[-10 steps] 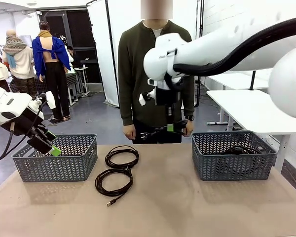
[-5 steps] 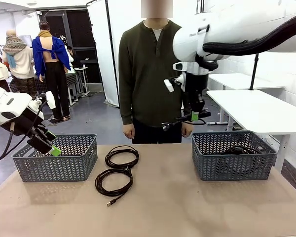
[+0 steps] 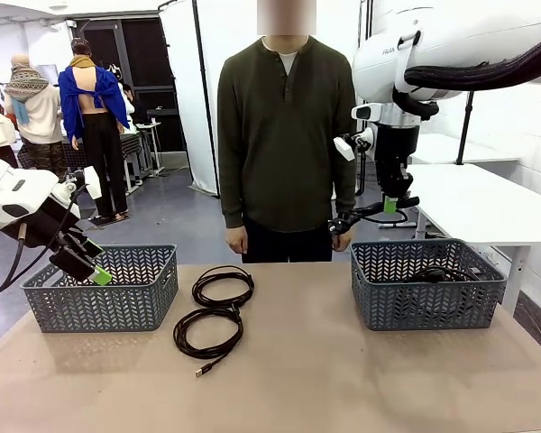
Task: Organize the cables according to human instructions.
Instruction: Pick up a bundle of cables and place it in the basket indicated by the human.
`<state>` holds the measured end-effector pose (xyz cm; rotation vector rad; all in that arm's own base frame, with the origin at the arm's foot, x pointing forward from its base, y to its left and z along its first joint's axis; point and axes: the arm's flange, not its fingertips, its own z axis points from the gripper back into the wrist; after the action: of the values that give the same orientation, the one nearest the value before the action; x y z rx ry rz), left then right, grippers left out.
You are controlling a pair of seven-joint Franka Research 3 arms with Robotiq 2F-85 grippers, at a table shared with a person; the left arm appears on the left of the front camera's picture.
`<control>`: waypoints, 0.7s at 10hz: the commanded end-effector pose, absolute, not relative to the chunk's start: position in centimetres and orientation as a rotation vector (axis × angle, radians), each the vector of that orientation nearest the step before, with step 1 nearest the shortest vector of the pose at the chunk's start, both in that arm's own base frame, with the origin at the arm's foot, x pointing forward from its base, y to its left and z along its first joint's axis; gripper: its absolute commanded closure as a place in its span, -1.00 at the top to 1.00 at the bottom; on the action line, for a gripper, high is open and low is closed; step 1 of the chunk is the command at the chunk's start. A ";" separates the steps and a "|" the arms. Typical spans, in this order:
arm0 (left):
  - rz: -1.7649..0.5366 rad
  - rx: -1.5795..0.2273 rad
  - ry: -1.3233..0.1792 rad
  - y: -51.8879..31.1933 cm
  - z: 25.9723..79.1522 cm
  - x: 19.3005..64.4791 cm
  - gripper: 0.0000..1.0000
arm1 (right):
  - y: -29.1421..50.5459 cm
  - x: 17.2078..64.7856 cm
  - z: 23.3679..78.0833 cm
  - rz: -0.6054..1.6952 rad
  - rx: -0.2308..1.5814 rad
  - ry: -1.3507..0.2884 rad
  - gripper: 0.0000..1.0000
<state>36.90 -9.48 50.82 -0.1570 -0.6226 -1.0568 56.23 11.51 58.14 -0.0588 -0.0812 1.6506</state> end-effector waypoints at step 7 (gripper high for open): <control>-1.064 -0.177 -0.628 -9.2 50.8 37.0 1.00 | 12.0 56.3 57.9 1.658 -0.054 -0.079 -1.00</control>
<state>36.90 -9.47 50.81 -0.1570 -0.6225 -1.0567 56.29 11.96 57.86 -0.0533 -0.0783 1.6578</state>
